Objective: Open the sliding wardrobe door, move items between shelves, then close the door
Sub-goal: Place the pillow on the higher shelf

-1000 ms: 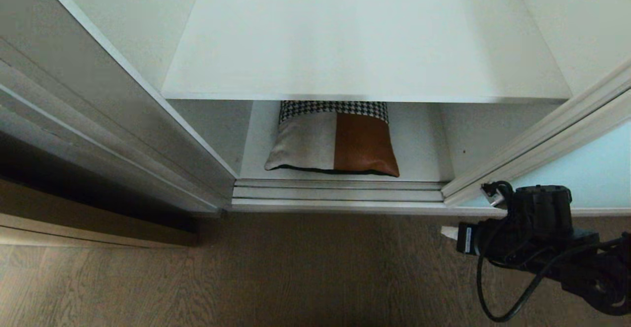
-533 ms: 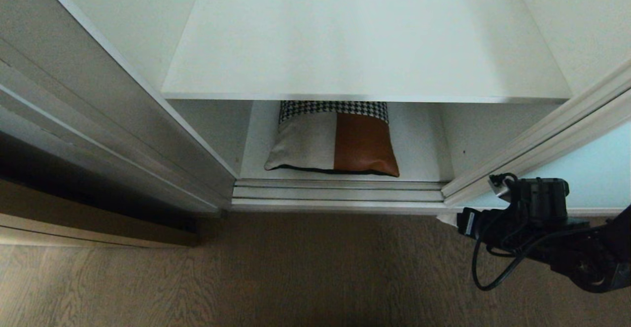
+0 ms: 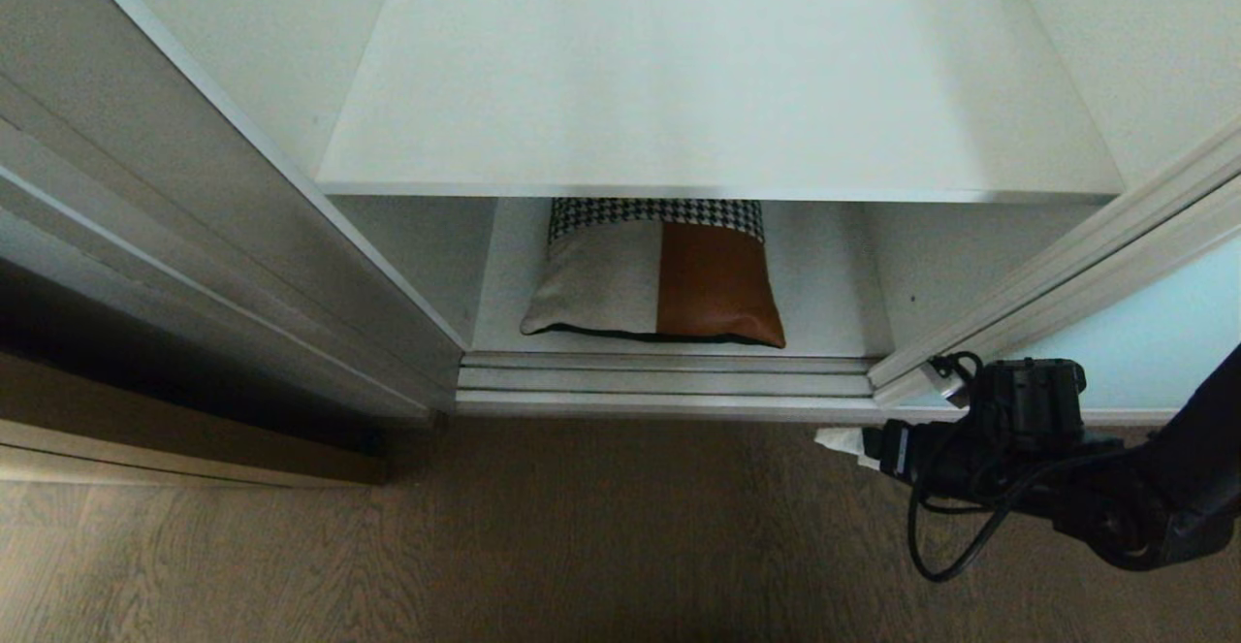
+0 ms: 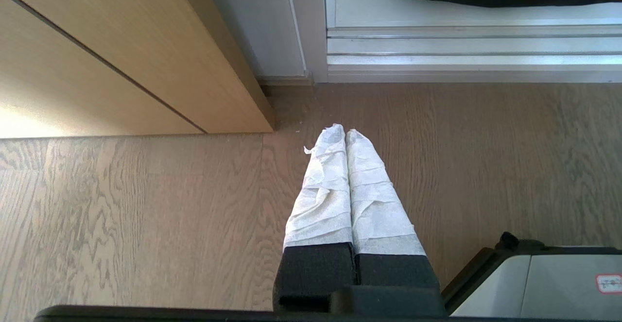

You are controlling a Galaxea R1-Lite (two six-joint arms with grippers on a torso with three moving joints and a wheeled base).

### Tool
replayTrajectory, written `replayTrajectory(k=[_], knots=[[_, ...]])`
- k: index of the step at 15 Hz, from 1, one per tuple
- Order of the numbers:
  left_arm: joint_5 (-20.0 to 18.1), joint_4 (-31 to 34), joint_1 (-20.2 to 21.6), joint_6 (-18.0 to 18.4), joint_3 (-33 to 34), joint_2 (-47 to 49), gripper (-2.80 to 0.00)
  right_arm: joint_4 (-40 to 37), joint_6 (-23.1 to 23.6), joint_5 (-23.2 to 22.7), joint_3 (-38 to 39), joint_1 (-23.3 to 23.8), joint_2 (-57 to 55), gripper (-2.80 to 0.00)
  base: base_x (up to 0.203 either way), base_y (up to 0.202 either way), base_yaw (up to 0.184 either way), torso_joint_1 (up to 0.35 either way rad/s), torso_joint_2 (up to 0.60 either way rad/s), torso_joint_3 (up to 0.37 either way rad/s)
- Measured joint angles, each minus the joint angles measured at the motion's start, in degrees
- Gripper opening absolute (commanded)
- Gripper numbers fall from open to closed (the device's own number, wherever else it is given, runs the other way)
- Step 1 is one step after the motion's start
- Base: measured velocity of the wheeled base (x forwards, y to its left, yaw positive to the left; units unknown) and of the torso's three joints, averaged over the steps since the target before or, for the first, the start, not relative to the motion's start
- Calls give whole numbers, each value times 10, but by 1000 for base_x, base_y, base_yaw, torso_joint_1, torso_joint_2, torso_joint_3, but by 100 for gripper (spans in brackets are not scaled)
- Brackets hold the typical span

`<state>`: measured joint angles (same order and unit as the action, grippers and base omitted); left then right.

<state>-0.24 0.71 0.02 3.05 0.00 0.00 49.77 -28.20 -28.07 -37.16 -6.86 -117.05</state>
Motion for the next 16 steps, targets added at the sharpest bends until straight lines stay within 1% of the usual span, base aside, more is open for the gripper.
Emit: replayTrajectory(k=[5, 11, 16], knots=[[0, 0, 0, 0, 0, 0, -280, 69, -14, -5, -45, -8, -54, 0, 0, 0, 0, 0, 0, 0], [0, 0, 0, 0, 0, 0, -280, 78, -16, -4, -106, -31, -116, 0, 0, 0, 0, 0, 0, 0], [0, 0, 0, 0, 0, 0, -280, 78, -16, 2, -191, -44, -168, 0, 0, 0, 0, 0, 0, 0]])
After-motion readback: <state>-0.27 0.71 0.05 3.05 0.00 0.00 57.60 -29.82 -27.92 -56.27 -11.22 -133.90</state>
